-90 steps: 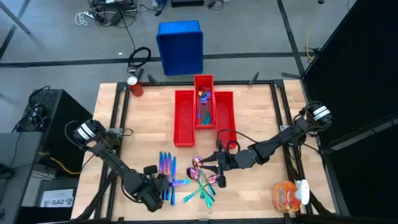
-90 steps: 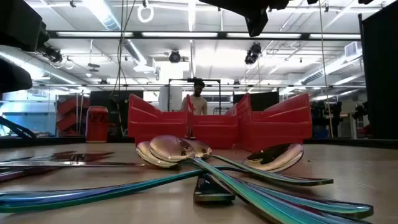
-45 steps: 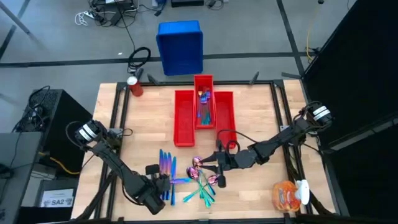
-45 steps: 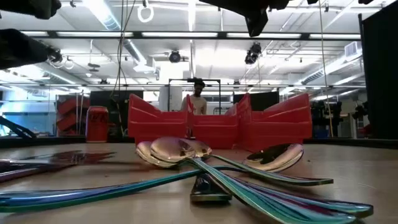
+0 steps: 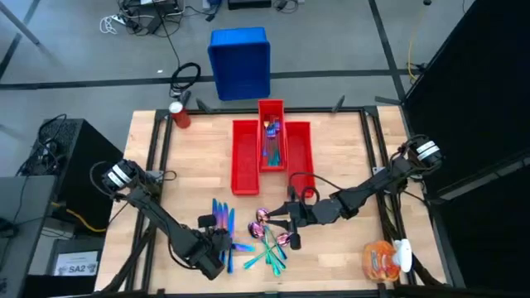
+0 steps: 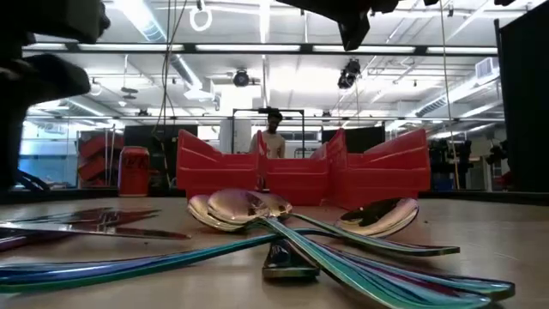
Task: Sort silverware
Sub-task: Put the iridescent knife into the right orange bin
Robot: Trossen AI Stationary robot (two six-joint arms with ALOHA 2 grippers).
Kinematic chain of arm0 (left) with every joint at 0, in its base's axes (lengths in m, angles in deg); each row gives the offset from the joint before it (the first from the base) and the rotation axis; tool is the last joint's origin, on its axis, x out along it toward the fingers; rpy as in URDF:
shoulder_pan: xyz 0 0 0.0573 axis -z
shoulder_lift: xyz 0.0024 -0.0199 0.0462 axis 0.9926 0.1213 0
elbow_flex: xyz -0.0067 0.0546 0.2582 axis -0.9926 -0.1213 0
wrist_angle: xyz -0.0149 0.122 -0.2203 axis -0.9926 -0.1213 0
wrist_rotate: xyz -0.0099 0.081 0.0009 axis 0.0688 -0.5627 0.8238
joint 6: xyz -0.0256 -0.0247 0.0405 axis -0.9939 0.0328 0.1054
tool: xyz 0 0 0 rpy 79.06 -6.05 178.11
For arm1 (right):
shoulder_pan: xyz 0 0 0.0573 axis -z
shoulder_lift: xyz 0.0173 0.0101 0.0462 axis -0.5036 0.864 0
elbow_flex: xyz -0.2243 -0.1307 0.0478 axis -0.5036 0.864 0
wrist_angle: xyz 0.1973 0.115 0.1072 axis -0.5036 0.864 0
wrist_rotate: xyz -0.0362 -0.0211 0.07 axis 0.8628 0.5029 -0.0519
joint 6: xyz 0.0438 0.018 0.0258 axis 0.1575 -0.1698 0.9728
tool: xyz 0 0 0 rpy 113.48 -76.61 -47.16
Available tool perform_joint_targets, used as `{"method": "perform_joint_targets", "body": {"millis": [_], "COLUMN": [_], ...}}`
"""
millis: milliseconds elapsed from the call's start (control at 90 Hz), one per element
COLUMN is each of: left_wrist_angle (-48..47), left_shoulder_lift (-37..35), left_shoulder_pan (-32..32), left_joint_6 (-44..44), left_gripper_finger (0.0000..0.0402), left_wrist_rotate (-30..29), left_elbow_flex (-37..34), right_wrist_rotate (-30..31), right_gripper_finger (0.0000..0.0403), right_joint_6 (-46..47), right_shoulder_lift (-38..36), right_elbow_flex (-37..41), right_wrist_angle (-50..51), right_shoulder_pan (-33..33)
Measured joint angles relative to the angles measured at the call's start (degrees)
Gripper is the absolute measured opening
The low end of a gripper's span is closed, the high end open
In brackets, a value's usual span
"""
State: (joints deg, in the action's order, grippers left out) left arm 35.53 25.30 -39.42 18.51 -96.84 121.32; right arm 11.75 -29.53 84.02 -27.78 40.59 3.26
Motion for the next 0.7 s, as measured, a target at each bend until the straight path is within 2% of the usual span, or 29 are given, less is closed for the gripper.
{"method": "perform_joint_targets", "body": {"millis": [300,467,700], "left_wrist_angle": [2.8,6.4,3.4], "left_shoulder_lift": [0.0,0.1,0.3], "left_shoulder_pan": [-0.4,-0.6,-2.0], "left_joint_6": [3.3,7.0,8.5], "left_gripper_finger": [0.0129,0.0138,0.0139], "left_wrist_rotate": [1.9,2.2,2.3], "left_elbow_flex": [-0.2,-0.2,-0.2], "right_wrist_rotate": [0.0,0.0,0.0], "right_gripper_finger": [0.0072,0.0072,0.0061], "right_joint_6": [0.0,0.0,0.0], "right_shoulder_lift": [0.0,0.0,0.0], "right_elbow_flex": [0.0,0.0,0.0], "right_wrist_angle": [0.2,0.2,0.3], "right_shoulder_pan": [0.0,0.0,0.0]}}
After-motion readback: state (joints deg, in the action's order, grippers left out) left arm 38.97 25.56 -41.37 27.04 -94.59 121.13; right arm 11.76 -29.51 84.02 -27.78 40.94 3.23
